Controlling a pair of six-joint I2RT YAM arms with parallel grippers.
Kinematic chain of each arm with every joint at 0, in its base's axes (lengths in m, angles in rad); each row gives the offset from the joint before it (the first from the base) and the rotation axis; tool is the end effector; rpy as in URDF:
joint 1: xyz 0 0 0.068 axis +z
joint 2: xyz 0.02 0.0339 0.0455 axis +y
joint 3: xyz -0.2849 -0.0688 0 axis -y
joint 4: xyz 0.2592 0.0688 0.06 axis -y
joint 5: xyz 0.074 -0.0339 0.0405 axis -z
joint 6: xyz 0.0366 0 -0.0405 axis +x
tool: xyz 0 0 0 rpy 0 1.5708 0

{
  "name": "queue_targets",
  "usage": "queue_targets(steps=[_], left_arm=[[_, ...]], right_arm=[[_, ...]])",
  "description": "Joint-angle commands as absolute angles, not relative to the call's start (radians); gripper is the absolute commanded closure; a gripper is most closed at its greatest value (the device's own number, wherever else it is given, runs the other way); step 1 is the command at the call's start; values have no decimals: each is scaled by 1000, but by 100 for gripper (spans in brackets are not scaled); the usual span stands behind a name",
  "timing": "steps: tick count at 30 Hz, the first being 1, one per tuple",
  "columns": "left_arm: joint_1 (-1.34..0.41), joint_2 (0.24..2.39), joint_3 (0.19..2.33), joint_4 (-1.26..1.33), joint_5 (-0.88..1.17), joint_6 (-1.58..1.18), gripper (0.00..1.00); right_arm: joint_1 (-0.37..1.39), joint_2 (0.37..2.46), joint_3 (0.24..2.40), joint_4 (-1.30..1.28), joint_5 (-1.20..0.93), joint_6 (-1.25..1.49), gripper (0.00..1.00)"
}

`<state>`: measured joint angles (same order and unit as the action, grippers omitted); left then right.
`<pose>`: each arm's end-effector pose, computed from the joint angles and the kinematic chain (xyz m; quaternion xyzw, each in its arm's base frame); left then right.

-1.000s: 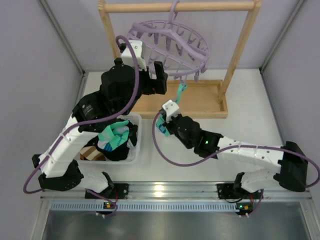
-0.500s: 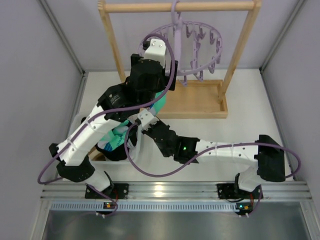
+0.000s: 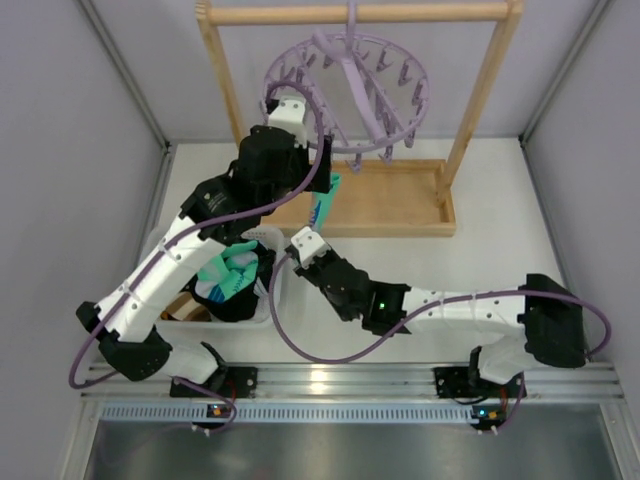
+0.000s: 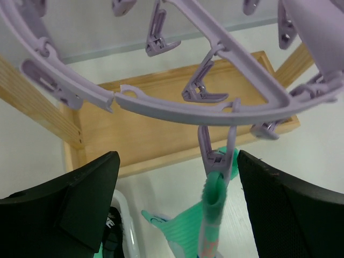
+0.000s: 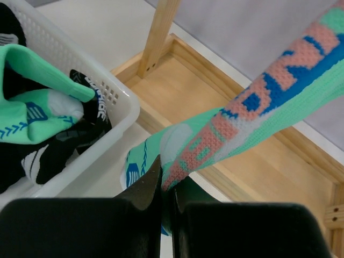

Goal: Remove the socks clipped to the hanger

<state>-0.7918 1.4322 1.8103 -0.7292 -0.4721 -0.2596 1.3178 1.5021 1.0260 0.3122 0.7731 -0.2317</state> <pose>0.2222 -0.2014 0.5105 0.0804 0.8042 -0.1136 0.5779 0.1141 0.3394 0.3159 -0.3199 0.6753 0.0635 0.6615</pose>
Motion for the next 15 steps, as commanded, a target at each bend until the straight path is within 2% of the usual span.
queue_targets(steps=[1,9,15], left_arm=[[-782,1355,1738,-595,-342,-268,6],[-769,1367,1693,-473,-178,-275,11],[-770,1400,1698,-434,-157,-284,15]], right_arm=[[1316,1399,941,458,667,-157,100],[1307,1368,920,479,600,-155,100],[1307,1365,902,489,563,-161,100]])
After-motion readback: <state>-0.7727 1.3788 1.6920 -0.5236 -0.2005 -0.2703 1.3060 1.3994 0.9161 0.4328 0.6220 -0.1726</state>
